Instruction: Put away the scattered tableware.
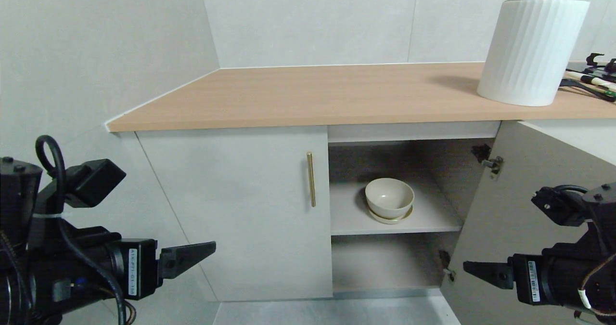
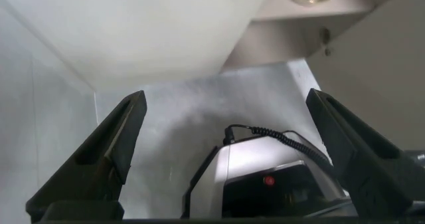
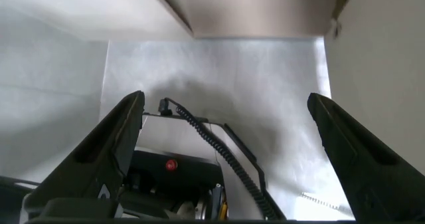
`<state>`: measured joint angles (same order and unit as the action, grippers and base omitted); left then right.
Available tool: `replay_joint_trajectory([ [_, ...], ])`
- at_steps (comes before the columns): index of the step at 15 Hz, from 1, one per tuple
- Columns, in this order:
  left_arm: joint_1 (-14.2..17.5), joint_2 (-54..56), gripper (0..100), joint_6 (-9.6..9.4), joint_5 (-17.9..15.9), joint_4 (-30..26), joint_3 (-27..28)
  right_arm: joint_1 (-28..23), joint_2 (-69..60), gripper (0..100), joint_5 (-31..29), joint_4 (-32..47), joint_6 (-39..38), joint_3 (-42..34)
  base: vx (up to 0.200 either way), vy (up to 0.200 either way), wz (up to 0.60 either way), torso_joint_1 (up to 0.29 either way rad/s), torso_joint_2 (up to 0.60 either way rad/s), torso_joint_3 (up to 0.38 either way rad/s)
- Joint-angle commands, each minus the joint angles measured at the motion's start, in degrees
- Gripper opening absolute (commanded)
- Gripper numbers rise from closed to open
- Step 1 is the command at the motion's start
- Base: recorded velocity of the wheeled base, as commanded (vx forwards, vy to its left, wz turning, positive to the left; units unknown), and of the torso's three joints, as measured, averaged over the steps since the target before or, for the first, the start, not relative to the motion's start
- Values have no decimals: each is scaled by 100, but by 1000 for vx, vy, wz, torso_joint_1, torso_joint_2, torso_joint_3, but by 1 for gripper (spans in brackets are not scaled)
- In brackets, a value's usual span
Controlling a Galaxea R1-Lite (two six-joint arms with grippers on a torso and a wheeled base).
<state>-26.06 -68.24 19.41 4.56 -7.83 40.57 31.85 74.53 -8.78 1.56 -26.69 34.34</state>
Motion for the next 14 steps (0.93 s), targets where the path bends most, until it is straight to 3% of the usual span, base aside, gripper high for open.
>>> replay_joint_trajectory([
  [1, -4, -31, 100, 2, 1, 0, -14, 5, 26, 100, 8, -7, 5, -33, -200, 0, 0, -2, 2, 2],
  [9, -13, -31, 100, -7, -8, 0, -23, 14, 53, 100, 34, 2, 5, -77, -200, 0, 0, 3, 2, 2],
  [12, -13, -22, 100, -201, 10, 9, -84, 14, 35, 100, 43, 2, 14, -156, 0, 0, 0, 0, 0, 0],
  [14, -13, -22, 100, -209, 1, 9, -84, 14, 9, 100, 43, 11, 67, -191, 0, 0, 0, 0, 0, 0],
])
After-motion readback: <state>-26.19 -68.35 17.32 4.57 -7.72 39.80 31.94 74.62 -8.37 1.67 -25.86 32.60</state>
